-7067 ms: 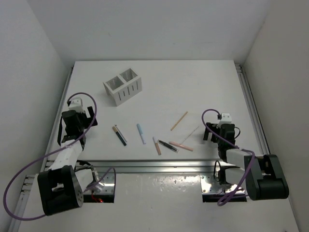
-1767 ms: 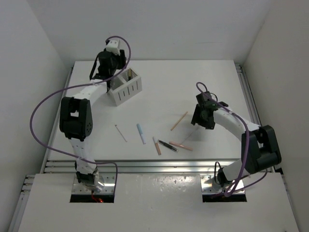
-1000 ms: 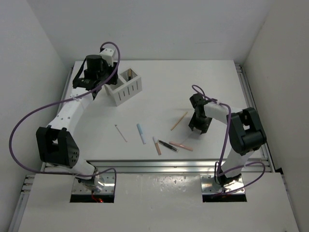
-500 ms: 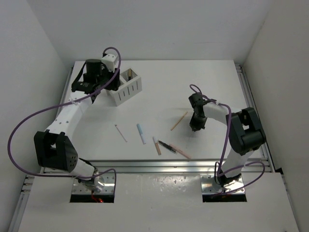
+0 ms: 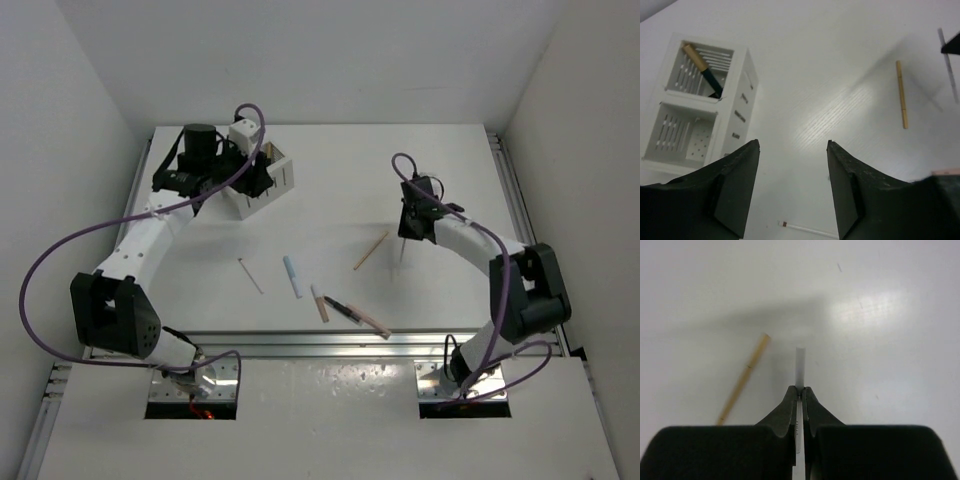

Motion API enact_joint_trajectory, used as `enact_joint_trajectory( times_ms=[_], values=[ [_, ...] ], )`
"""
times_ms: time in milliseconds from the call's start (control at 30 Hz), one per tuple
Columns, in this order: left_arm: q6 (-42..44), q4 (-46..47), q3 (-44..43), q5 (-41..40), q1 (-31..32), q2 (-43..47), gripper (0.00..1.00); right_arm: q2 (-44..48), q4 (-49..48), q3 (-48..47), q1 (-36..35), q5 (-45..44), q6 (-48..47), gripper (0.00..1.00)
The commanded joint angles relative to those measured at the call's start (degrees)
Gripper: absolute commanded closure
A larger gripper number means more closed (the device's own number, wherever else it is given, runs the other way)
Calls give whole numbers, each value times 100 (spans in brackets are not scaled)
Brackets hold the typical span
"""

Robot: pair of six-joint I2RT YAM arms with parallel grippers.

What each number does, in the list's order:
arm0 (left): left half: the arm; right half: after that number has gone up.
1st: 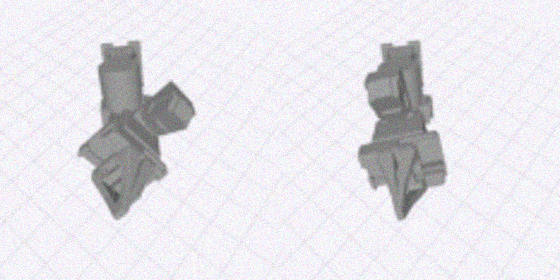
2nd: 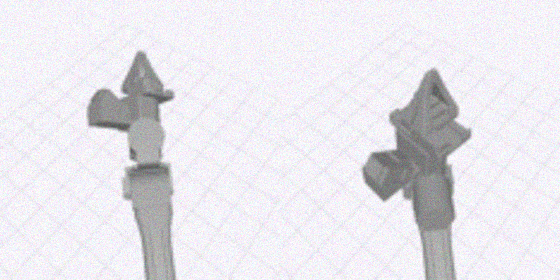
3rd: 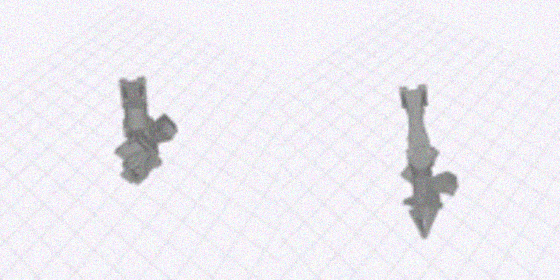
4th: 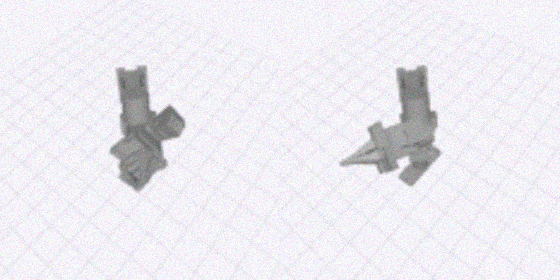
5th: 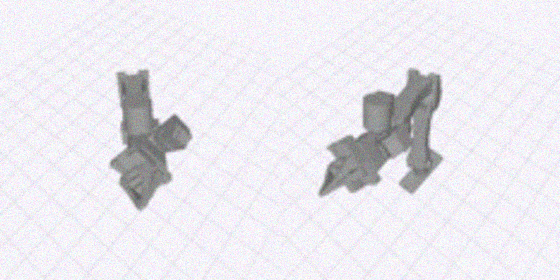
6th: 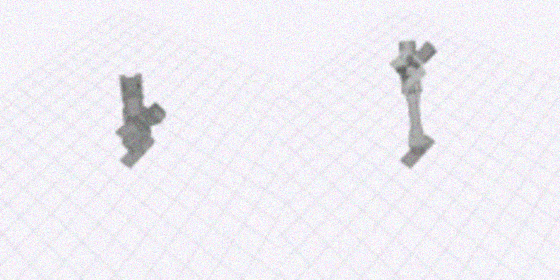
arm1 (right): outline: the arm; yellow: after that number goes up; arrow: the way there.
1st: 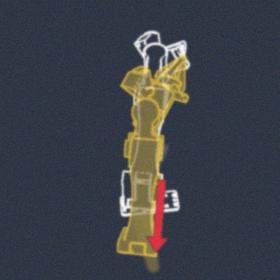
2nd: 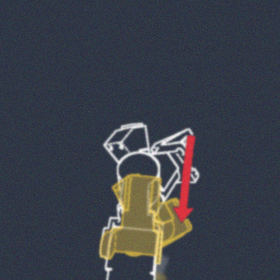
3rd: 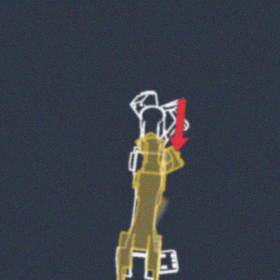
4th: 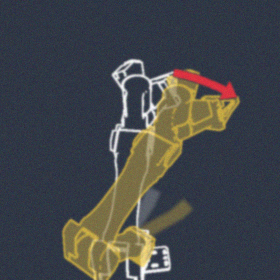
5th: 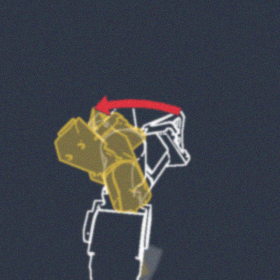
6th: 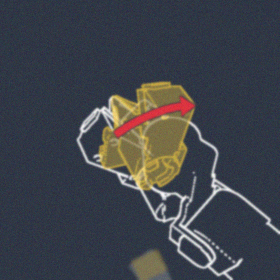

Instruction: Organize the makeup

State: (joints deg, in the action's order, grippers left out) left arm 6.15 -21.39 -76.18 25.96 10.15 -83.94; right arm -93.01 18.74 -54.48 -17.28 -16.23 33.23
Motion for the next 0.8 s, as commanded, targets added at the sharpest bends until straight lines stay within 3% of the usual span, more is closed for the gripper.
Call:
enact_joint_trajectory(
  times_ms=[0,100,133,367,567,767],
  values=[
    [333,47,24,752,154,203,37,835,-1718,-38,-143,216,-528,100],
    [334,47,24,1270,154,150,32,1233,-2435,148,-355,664,-537,100],
    [334,47,24,1420,206,98,29,1276,-3089,131,-555,900,-537,100],
    [387,-6,-204,2643,365,-114,22,864,-4658,-493,-1145,2746,42,100],
    [300,125,-309,2924,523,-289,18,512,-5415,-696,-1576,3160,139,100],
    [-62,407,-309,2871,523,-342,18,380,-5557,-749,-1709,3214,245,100]
  ],
)
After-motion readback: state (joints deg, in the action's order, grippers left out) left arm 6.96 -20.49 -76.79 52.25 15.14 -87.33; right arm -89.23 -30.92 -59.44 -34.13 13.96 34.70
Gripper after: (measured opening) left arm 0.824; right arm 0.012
